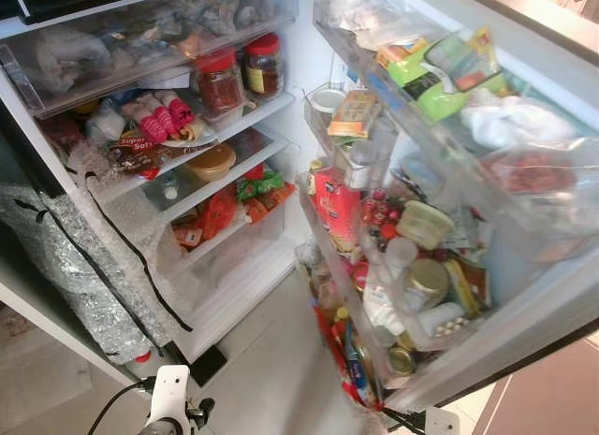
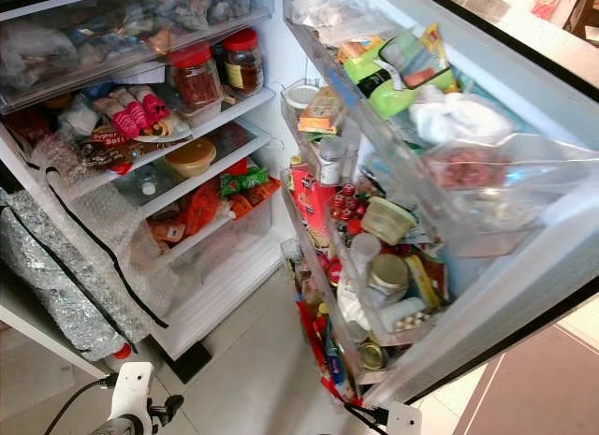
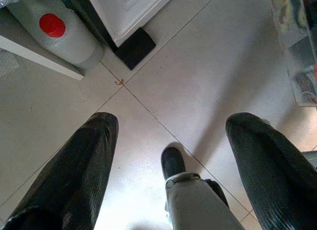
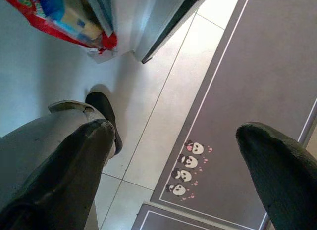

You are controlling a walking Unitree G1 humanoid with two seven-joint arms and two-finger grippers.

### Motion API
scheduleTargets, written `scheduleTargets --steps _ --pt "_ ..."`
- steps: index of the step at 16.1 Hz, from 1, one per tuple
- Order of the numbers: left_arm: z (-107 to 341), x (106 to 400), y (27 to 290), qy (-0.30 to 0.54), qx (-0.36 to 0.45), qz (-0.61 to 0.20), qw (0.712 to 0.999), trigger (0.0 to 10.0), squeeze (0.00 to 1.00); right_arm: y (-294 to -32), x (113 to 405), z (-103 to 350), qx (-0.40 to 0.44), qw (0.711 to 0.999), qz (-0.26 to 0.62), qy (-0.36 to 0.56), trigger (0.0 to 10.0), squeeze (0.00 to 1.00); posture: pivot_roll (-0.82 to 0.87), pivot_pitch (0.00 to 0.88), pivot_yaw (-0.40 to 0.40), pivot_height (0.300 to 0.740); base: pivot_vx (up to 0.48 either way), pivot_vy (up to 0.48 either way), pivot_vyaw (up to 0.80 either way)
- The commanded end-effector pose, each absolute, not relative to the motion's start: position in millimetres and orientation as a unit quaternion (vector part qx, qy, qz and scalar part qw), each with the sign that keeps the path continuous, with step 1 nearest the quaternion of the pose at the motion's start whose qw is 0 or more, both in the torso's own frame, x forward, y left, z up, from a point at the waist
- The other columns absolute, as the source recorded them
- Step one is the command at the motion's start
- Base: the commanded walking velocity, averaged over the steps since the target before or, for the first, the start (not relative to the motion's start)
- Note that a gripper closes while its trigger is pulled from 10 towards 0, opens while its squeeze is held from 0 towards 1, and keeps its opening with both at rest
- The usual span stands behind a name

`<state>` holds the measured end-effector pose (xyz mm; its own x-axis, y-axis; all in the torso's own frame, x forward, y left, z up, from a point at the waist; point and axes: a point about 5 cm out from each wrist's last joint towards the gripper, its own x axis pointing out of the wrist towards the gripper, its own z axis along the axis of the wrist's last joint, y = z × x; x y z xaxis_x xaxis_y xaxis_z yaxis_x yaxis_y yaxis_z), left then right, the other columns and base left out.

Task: Restocking fridge

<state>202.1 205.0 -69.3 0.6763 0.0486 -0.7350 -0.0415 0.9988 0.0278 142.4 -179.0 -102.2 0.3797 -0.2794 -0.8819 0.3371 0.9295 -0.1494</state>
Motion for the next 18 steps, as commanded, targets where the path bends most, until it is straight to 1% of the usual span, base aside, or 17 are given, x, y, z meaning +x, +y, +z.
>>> scheduleTargets --steps 1,8,11,12,15,16,17,18 --pt "-73.4 195.9 204.5 0.419 0.005 0.022 0.908 10.0 0.0 -179.8 138.6 -103.4 0.025 0.827 -0.186 0.53 10.0 0.0 -0.1 0.077 -0.019 0.722 0.0 0.0 0.0" --pt "-73.2 196.4 204.7 0.419 0.005 0.02 0.908 10.0 0.0 -179.5 140.9 -102.9 0.013 0.832 -0.161 0.531 10.0 0.0 -0.1 0.078 -0.018 0.722 0.0 0.0 0.0" --pt "-73.1 196.4 205.0 0.42 0.006 0.021 0.907 10.0 0.0 -179.1 142.6 -102.3 0.011 0.838 -0.149 0.524 10.0 0.0 -0.1 0.081 -0.018 0.722 0.0 0.0 0.0" --pt "-73.1 196.4 205.1 0.42 0.007 0.021 0.907 10.0 0.0 -178.6 146.8 -100.8 -0.005 0.851 -0.112 0.513 10.0 0.0 -0.1 0.081 -0.018 0.722 0.0 0.0 0.0" --pt "-73.2 196.4 204.8 0.42 0.006 0.021 0.907 10.0 0.0 -175.6 155.3 -97.0 -0.027 0.873 -0.034 0.485 10.0 0.0 -0.11 0.084 -0.018 0.722 0.0 0.0 0.0" --pt "-73.2 196.5 204.8 0.421 0.006 0.021 0.907 10.0 0.0 -174.0 157.0 -96.3 -0.032 0.875 -0.008 0.482 10.0 0.0 -0.11 0.085 -0.019 0.722 0.0 0.0 0.0" --pt "-73.1 196.7 204.7 0.421 0.006 0.021 0.907 10.0 0.0 -170.8 159.9 -95.2 -0.052 0.874 0.048 0.481 10.0 0.0 -0.11 0.084 -0.019 0.722 0.0 0.0 0.0" --pt "-73.2 196.7 204.5 0.421 0.006 0.021 0.907 10.0 0.0 -169.1 160.5 -95.0 -0.054 0.871 0.071 0.482 10.0 0.0 -0.11 0.084 -0.02 0.722 0.0 0.0 0.0"
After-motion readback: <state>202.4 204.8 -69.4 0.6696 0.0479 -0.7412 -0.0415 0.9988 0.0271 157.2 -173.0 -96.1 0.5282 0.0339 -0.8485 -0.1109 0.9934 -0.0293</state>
